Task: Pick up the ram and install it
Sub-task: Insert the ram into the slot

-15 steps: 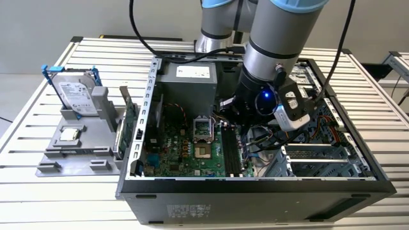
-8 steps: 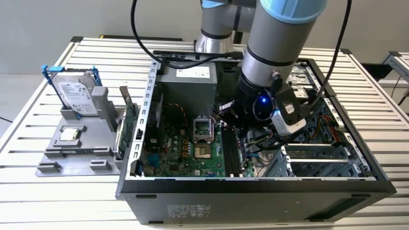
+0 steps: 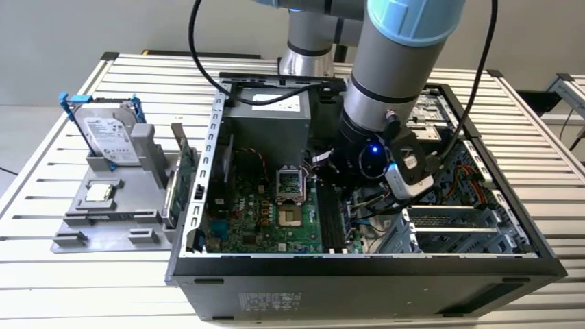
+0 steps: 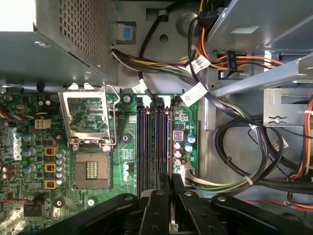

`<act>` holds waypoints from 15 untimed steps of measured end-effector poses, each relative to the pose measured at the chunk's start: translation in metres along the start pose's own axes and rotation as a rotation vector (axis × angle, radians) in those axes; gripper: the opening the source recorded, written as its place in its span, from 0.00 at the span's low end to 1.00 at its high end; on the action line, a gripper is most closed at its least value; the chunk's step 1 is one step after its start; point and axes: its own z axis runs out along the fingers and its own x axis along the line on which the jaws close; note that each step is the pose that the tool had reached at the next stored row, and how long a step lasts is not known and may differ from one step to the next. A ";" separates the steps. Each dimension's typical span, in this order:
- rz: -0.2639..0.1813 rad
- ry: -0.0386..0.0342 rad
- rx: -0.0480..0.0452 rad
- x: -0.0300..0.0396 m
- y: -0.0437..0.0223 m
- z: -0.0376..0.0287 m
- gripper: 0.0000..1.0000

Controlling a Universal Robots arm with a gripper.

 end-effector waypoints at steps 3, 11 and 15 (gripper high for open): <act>0.000 0.0000 0.0000 0.0000 0.0000 0.0045 0.00; 0.000 0.0000 0.0000 0.0002 0.0007 0.0134 0.00; 0.000 0.0000 0.0001 0.0002 0.0012 0.0160 0.00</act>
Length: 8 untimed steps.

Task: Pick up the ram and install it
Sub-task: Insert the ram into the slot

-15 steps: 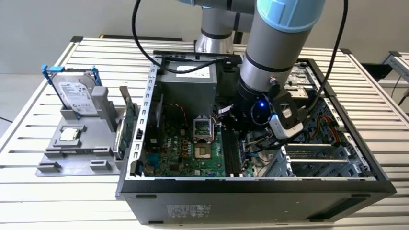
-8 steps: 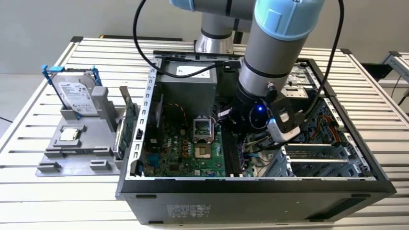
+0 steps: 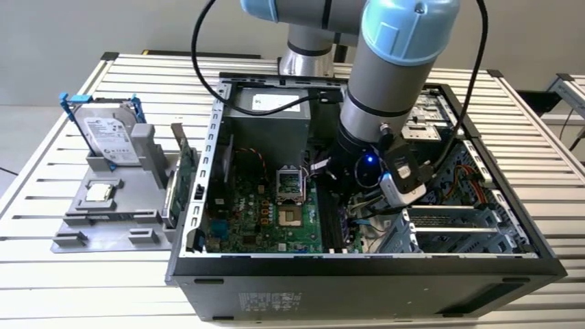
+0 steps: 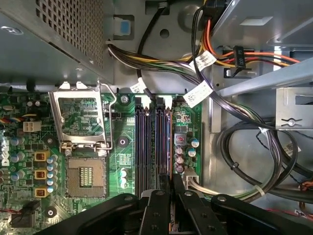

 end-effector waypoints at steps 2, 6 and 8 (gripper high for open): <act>0.000 0.0000 0.0000 0.0000 0.0001 0.0007 0.00; 0.000 0.0000 0.0000 0.0001 0.0001 0.0029 0.00; 0.000 0.0000 0.0001 0.0001 0.0001 0.0040 0.00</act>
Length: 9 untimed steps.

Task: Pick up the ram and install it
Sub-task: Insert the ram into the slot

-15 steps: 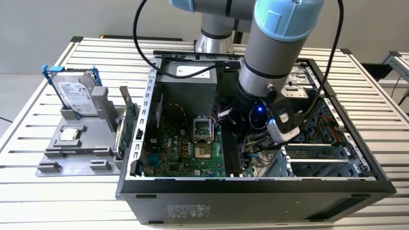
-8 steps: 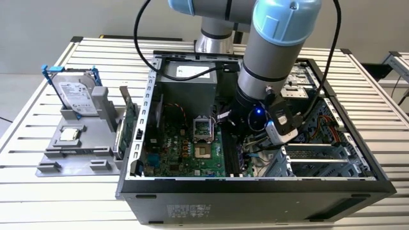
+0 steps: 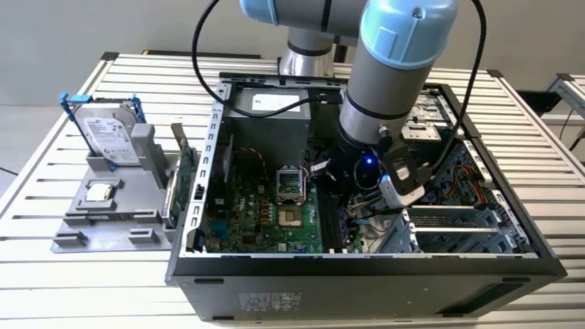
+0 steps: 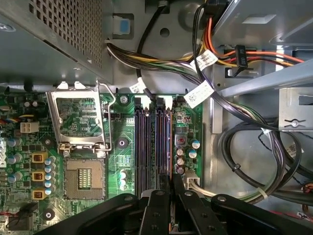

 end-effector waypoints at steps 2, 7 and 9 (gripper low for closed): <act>0.000 0.0000 -0.0001 0.0000 0.0000 0.0017 0.00; 0.000 0.0001 0.0006 0.0001 0.0002 0.0036 0.00; 0.000 0.0000 -0.0004 0.0001 0.0010 0.0042 0.00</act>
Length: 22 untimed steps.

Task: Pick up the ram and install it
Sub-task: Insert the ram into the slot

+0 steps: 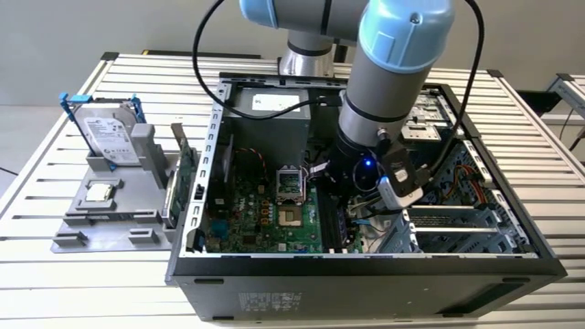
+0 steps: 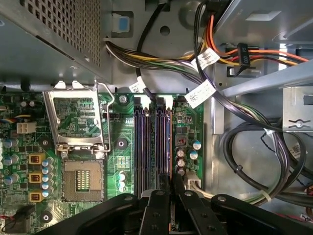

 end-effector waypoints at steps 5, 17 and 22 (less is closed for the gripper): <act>0.000 0.0000 0.0004 -0.0004 0.0003 0.0001 0.00; -0.002 0.0003 0.0014 -0.0017 0.0003 0.0000 0.00; -0.011 0.0006 0.0012 -0.0017 0.0000 0.0001 0.00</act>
